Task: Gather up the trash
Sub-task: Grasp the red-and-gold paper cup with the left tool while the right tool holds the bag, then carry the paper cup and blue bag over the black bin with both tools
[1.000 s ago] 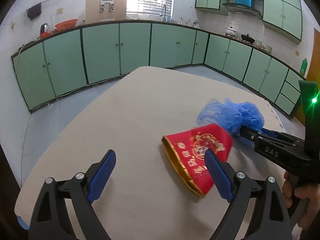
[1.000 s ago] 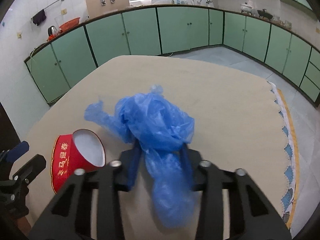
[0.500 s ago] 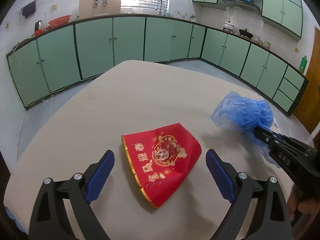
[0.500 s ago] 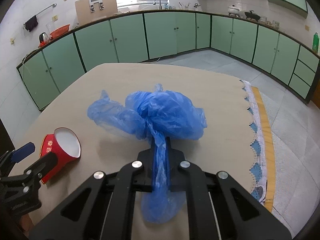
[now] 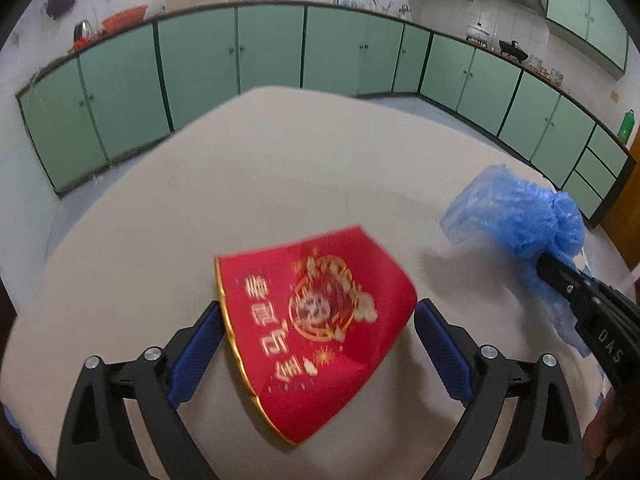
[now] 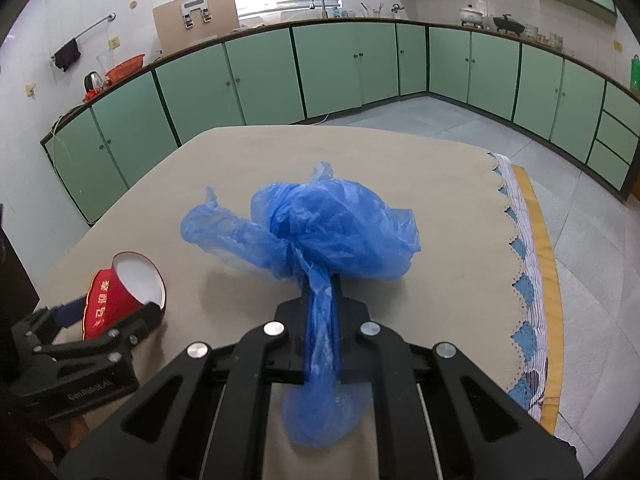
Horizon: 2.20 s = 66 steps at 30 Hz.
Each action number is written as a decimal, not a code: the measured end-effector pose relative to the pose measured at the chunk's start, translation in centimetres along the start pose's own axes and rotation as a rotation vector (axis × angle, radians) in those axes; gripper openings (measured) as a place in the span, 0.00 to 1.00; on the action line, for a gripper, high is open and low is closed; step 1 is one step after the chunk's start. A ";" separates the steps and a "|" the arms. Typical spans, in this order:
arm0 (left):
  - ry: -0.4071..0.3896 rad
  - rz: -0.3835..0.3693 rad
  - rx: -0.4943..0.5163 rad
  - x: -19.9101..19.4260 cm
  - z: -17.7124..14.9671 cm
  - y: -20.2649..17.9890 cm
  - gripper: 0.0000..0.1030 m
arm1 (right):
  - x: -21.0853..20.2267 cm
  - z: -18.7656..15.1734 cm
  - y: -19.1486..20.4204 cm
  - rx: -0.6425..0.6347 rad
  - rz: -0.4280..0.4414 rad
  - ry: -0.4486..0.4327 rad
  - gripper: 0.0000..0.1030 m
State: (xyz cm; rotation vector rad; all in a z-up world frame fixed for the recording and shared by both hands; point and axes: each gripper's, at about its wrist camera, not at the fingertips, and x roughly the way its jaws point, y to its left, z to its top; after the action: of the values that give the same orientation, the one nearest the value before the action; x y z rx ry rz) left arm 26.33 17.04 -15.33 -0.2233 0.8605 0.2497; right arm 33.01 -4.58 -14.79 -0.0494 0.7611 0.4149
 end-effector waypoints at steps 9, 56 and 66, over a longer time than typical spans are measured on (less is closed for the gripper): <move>-0.045 -0.042 0.002 -1.1 -0.3 0.3 0.69 | -1.2 -0.2 -0.3 0.011 0.001 -0.008 0.06; -0.181 -0.396 0.369 -16.8 -8.2 -14.5 0.66 | -25.5 -10.9 -8.5 0.141 -0.200 -0.180 0.06; -0.191 -0.502 0.476 -19.7 -11.7 -20.1 0.66 | -30.3 -15.4 -12.1 0.217 -0.297 -0.200 0.06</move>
State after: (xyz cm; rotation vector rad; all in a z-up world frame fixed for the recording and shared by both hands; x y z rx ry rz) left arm 11.76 -7.92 -5.67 0.0345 0.6276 -0.3962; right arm 7.87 -29.14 -6.63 0.0805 0.5864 0.0518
